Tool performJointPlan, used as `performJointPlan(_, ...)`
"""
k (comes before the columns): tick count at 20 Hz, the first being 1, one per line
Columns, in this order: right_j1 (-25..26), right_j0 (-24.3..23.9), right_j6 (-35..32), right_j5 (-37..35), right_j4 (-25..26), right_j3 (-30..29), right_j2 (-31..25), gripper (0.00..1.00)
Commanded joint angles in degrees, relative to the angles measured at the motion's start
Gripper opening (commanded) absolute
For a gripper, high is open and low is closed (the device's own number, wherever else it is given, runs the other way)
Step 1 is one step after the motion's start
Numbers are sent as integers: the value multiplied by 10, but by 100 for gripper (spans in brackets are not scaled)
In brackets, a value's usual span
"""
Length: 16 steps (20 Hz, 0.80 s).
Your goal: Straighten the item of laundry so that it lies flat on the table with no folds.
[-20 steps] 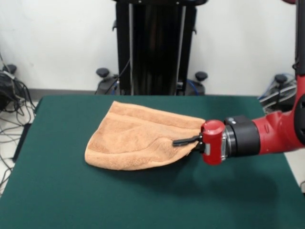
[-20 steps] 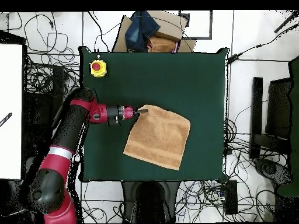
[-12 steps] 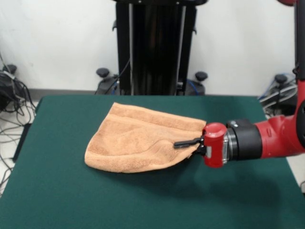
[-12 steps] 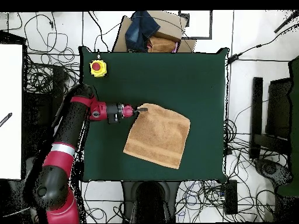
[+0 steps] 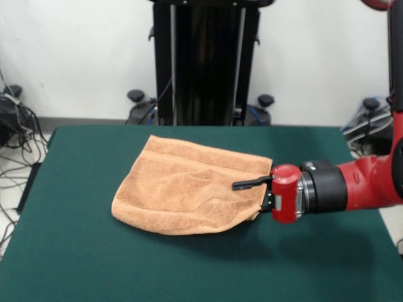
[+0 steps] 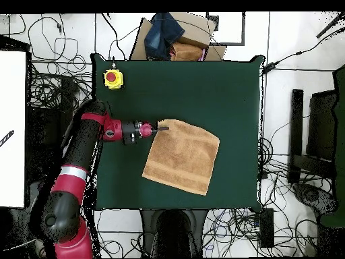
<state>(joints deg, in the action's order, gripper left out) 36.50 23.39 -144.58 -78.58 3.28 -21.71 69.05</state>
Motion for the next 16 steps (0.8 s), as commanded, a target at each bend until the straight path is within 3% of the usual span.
performJointPlan(1, 25, -25, -185, -43, -22, 50, 1, 100)
performJointPlan(9, 24, -33, -204, -82, -89, 122, -18, 100)
performJointPlan(16, 19, -42, -214, -156, -140, 166, 11, 100)
